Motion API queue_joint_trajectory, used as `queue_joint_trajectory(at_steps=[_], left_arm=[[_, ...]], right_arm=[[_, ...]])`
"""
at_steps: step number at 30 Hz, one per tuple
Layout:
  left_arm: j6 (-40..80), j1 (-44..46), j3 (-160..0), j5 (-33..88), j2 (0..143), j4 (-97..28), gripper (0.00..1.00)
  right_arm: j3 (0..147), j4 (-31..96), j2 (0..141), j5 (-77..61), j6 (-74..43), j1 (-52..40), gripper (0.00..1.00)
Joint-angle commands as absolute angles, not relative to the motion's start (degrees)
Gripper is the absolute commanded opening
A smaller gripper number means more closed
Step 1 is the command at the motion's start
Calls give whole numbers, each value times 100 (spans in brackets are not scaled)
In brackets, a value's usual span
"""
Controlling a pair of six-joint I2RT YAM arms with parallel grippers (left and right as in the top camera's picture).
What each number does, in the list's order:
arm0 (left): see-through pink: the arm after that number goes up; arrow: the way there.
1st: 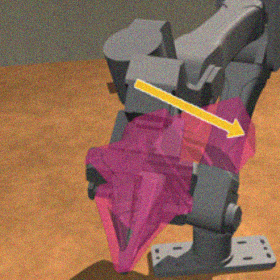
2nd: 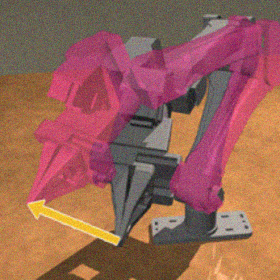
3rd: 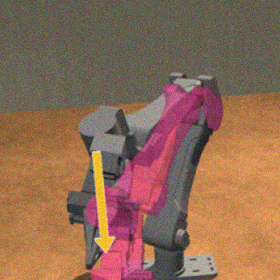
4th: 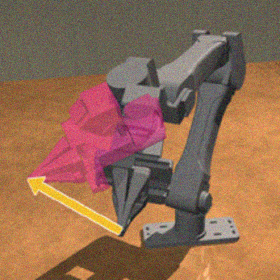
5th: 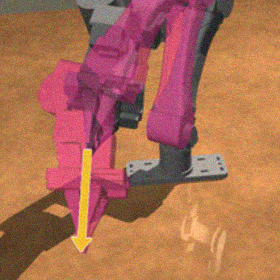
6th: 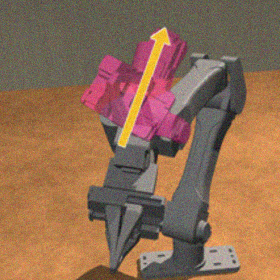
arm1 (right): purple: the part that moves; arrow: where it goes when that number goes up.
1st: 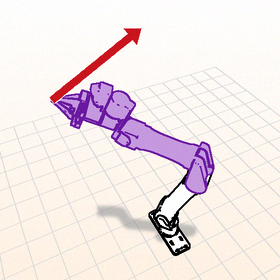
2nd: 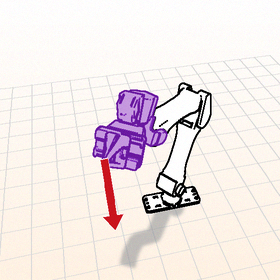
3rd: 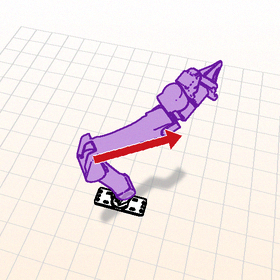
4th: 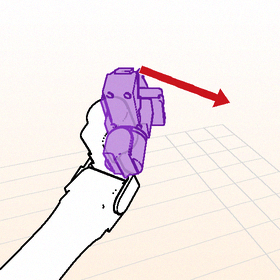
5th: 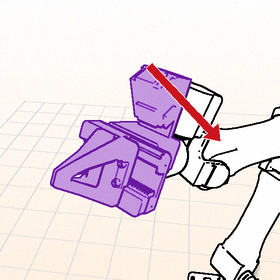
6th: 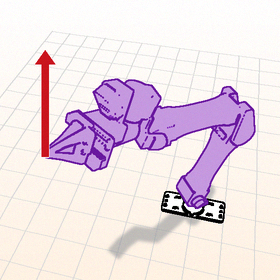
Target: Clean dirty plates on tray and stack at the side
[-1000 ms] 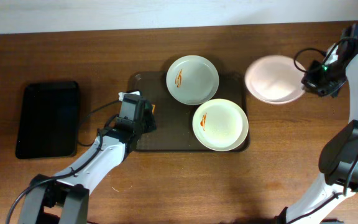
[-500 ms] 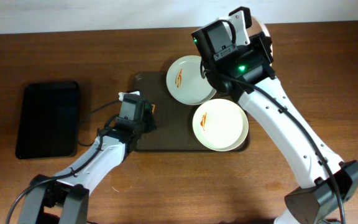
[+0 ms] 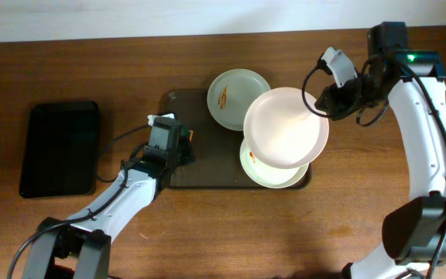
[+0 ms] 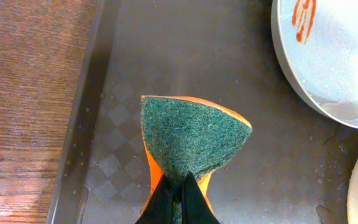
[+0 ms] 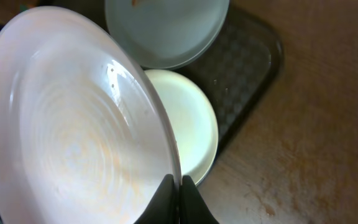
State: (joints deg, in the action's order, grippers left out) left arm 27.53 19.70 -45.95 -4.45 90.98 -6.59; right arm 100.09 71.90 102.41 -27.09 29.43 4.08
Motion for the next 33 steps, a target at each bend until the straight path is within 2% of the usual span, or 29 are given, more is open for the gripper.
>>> queue_joint_trajectory(at_steps=[1, 4, 7, 10, 13, 16, 20, 21, 22, 23, 25, 26, 27, 28, 29, 31, 33], left_arm=[[2801, 1973, -4567, -405, 9118, -642, 0], [2801, 1973, -4567, -408, 9120, -644, 0], [2801, 1973, -4567, -427, 9120, -637, 0], [2801, 1973, -4567, -427, 9120, -622, 0], [2801, 1973, -4567, -427, 9120, -622, 0], [2801, 1973, -4567, -427, 9120, -589, 0], [2801, 1973, -4567, -427, 9120, -582, 0], [2801, 1973, -4567, -427, 9120, -580, 0], [2801, 1973, -4567, -427, 9120, -574, 0], [2801, 1973, -4567, -425, 9120, -576, 0], [2801, 1973, -4567, -427, 9120, -576, 0], [2801, 1973, -4567, -425, 9120, -567, 0], [2801, 1973, -4567, -425, 9120, -545, 0], [2801, 1973, -4567, -425, 9120, -521, 0], [2801, 1973, -4567, -423, 9120, -519, 0], [2803, 1973, -4567, -425, 9120, -517, 0], [2801, 1973, -4567, -423, 9120, -517, 0]], right_arm=[[9572, 6729, 10213, -3105, 3428, 620, 4], [8777, 5288, 10213, -2211, 3120, 657, 4], [8197, 3693, 10228, 191, 1120, 657, 4], [8158, 3413, 10228, 222, 460, 797, 4], [8152, 3496, 10252, 215, -847, 1500, 4], [7988, 3592, 10307, 202, -930, 2064, 4], [7907, 3599, 10645, 198, -934, 2215, 5], [7907, 3640, 10656, 169, -937, 2209, 21], [7907, 3642, 10656, 30, -934, 2211, 86], [7909, 3616, 10645, -620, -934, 2211, 97], [7920, 3553, 10608, -2366, -932, 2169, 100], [7918, 3507, 10604, -3594, -932, 2043, 98], [7918, 3448, 10604, -4062, -932, 1839, 99], [7918, 3393, 10606, -3938, -928, 1466, 99], [7918, 3354, 10615, -3269, -930, 974, 85], [7915, 3044, 10748, -626, -1107, -423, 82], [7918, 2346, 11266, -161, -1337, -1100, 71]])
